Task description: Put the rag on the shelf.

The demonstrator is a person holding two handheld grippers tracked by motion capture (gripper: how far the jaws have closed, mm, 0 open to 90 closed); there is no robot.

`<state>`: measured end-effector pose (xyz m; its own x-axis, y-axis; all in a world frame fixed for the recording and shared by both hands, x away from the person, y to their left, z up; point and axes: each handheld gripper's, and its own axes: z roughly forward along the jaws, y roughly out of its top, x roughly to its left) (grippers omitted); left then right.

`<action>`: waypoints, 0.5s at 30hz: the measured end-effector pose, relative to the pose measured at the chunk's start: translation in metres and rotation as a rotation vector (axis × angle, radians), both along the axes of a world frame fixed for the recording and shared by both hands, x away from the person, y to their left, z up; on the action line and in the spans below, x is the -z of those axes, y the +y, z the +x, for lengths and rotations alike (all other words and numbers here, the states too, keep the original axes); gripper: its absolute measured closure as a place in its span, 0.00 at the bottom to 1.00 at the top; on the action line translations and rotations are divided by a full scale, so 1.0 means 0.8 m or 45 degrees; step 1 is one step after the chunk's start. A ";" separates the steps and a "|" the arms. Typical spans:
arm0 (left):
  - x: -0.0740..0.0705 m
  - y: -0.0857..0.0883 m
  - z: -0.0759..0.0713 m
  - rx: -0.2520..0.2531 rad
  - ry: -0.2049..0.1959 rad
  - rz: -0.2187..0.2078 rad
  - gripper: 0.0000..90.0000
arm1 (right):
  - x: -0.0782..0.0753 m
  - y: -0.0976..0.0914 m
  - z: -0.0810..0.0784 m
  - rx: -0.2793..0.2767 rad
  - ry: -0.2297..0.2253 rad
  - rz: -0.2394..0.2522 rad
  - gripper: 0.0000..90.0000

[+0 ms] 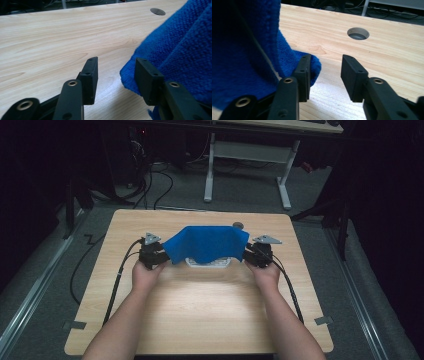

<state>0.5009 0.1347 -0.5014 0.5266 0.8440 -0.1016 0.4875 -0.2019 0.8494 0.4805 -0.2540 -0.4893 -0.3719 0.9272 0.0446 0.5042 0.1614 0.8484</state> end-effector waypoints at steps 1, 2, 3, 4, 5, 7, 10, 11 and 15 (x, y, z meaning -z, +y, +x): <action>-0.001 0.002 -0.002 -0.004 -0.005 0.003 0.58 | -0.002 -0.001 -0.001 0.000 -0.006 -0.002 0.65; -0.001 0.002 -0.002 -0.004 -0.005 0.003 0.57 | -0.002 -0.001 -0.001 0.000 -0.006 -0.002 0.65; -0.003 0.004 -0.003 -0.009 -0.008 0.005 0.56 | -0.006 -0.002 -0.003 0.006 -0.018 -0.018 0.63; -0.004 0.005 -0.004 -0.011 -0.014 0.000 0.56 | -0.006 -0.002 -0.003 0.006 -0.018 -0.018 0.63; -0.005 0.007 -0.006 -0.015 -0.017 0.004 0.56 | -0.008 -0.003 -0.004 0.006 -0.023 -0.027 0.62; -0.008 0.011 -0.010 -0.025 -0.029 0.006 0.55 | -0.013 -0.005 -0.007 0.013 -0.031 -0.034 0.60; -0.009 0.015 -0.013 -0.033 -0.031 0.007 0.54 | -0.017 -0.006 -0.010 0.016 -0.043 -0.044 0.59; -0.010 0.017 -0.014 -0.036 -0.031 0.007 0.54 | -0.018 -0.007 -0.011 0.017 -0.042 -0.048 0.58; -0.012 0.025 -0.020 -0.048 -0.035 0.004 0.53 | -0.024 -0.008 -0.016 0.029 -0.060 -0.062 0.56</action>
